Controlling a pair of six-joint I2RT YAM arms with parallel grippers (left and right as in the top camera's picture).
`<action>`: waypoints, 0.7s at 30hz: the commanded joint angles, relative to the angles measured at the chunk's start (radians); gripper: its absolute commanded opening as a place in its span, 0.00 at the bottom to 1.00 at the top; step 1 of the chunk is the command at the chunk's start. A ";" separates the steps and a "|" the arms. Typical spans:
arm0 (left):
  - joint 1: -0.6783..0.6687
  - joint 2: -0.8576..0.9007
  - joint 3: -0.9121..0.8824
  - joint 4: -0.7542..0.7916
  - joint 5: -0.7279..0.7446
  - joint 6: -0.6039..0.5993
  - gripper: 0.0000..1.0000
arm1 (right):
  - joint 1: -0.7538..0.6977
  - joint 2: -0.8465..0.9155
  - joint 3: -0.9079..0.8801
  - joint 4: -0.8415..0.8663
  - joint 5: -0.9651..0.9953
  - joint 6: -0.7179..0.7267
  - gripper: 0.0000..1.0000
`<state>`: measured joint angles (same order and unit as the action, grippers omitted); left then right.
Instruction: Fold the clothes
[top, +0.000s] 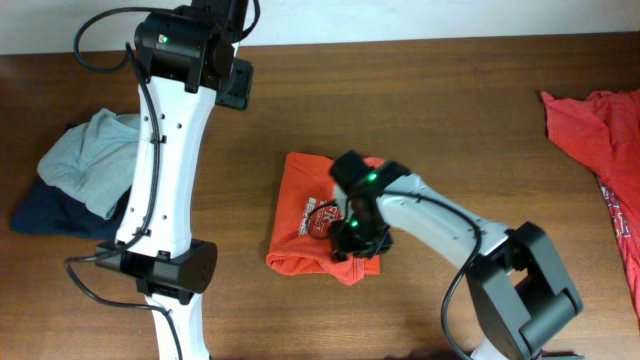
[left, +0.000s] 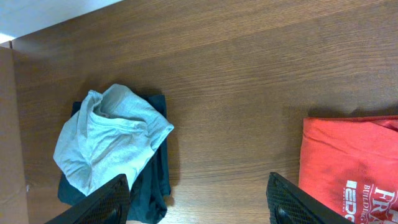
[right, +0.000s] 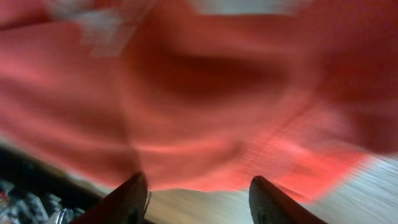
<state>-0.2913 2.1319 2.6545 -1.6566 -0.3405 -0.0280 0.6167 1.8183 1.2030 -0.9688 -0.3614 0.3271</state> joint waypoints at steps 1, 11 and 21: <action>0.006 -0.010 0.013 0.002 0.005 -0.013 0.70 | 0.060 -0.018 -0.006 0.033 -0.004 0.031 0.62; 0.006 -0.010 0.013 0.003 0.005 -0.013 0.71 | 0.098 -0.011 -0.007 -0.011 0.058 0.045 0.64; 0.006 -0.010 0.013 0.002 0.004 -0.013 0.74 | 0.147 -0.011 -0.003 -0.069 0.172 -0.035 0.67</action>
<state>-0.2909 2.1319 2.6545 -1.6566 -0.3405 -0.0280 0.7567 1.8183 1.2018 -1.0004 -0.2539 0.3603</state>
